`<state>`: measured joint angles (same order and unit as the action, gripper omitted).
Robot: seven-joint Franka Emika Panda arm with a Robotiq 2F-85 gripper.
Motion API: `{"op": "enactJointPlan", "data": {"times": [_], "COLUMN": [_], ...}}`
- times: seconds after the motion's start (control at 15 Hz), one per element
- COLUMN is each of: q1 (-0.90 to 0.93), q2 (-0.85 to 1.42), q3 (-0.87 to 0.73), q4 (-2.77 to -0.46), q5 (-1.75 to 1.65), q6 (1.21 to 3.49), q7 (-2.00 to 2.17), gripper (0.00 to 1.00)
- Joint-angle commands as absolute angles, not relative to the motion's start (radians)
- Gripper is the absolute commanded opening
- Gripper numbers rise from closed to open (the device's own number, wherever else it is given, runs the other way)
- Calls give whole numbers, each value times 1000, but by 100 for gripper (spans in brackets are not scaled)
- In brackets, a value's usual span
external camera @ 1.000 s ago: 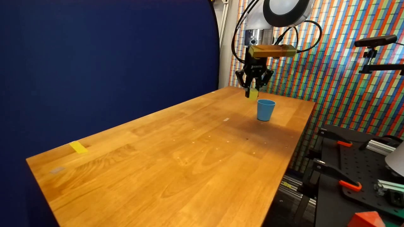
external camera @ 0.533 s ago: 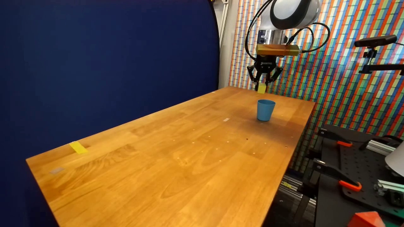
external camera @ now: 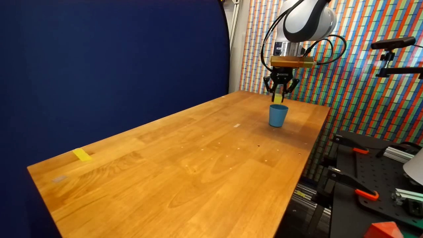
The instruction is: Put the yellow thing in the cup
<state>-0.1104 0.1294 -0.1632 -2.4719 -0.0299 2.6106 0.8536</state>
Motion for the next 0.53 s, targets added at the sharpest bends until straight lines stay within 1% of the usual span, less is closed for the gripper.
{"op": "enactJointPlan", "data": {"times": [0.0,0.07,0.27,0.33,0.47], "q1": [-107,-103,-74,-60,-34], "q2": [141,135,95,78,45], "q3": [-171,-169,-161,-148,-119], "q4": [-2480,-2484,-2487,-2482,-2466], "q5": [7,4,-69,-87,-100], "q6": [2668,2666,2594,2553,2474], "q7": [839,832,795,767,726], "gripper": [62,68,92,98,100]}}
